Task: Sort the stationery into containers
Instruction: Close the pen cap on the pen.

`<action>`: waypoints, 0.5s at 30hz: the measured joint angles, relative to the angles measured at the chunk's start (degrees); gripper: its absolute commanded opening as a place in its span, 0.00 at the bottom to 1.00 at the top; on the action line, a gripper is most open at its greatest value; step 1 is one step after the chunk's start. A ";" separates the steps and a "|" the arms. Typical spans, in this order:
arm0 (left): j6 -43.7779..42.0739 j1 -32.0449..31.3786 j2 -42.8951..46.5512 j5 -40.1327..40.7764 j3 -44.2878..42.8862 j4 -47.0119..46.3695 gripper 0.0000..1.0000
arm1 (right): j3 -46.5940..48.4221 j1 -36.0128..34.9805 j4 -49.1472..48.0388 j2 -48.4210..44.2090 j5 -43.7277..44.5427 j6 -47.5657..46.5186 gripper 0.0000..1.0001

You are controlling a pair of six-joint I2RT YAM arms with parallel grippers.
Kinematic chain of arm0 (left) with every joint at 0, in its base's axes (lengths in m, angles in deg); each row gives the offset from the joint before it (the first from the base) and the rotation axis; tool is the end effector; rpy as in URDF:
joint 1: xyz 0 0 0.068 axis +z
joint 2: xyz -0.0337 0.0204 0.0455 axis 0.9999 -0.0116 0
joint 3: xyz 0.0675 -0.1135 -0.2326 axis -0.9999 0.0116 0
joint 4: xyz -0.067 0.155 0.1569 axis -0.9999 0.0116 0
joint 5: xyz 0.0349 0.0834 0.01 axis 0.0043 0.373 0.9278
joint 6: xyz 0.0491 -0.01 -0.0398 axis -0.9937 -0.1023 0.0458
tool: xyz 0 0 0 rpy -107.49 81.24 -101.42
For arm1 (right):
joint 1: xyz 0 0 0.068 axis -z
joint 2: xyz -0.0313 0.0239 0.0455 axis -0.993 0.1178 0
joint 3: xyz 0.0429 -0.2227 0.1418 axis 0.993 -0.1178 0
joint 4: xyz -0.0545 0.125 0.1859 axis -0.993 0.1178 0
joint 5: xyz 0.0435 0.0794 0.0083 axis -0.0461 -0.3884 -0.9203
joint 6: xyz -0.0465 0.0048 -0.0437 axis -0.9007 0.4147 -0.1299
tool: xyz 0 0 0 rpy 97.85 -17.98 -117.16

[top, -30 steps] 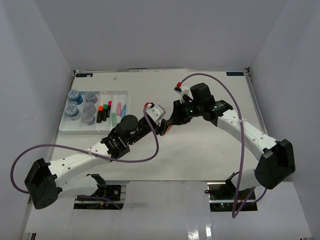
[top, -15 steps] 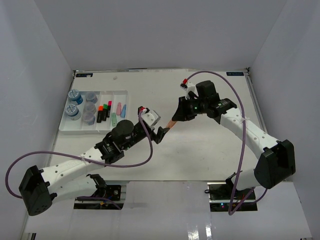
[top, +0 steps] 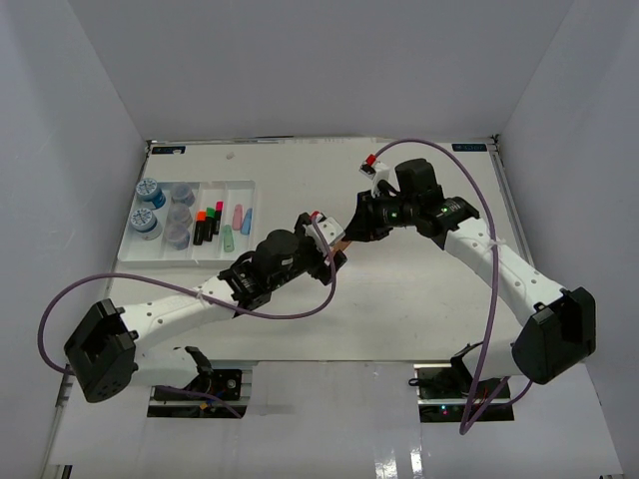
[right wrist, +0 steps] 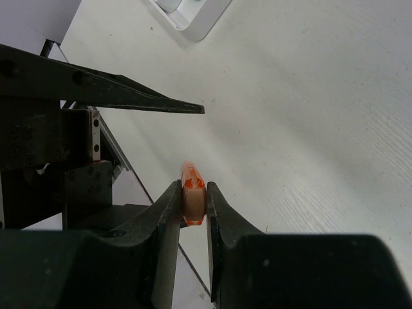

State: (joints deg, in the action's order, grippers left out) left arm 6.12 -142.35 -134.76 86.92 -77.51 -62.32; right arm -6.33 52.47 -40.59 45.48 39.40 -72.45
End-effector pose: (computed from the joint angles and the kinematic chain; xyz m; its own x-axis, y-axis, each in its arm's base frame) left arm 0.1639 -0.2119 0.2768 -0.0770 0.3121 -0.9469 0.7730 0.6185 0.1410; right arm 0.2315 0.1678 0.3239 -0.6622 -0.1560 -0.7329 -0.6664 0.5698 0.4809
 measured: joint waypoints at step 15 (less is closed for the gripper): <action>2.19 0.00 -1.62 0.59 -1.88 -1.27 0.84 | -0.79 0.00 -2.47 -1.11 -0.70 0.28 0.08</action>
State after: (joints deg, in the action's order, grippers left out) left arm 8.30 -142.35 -136.38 87.51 -79.39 -63.59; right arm -7.11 52.47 -43.06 44.36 38.70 -72.17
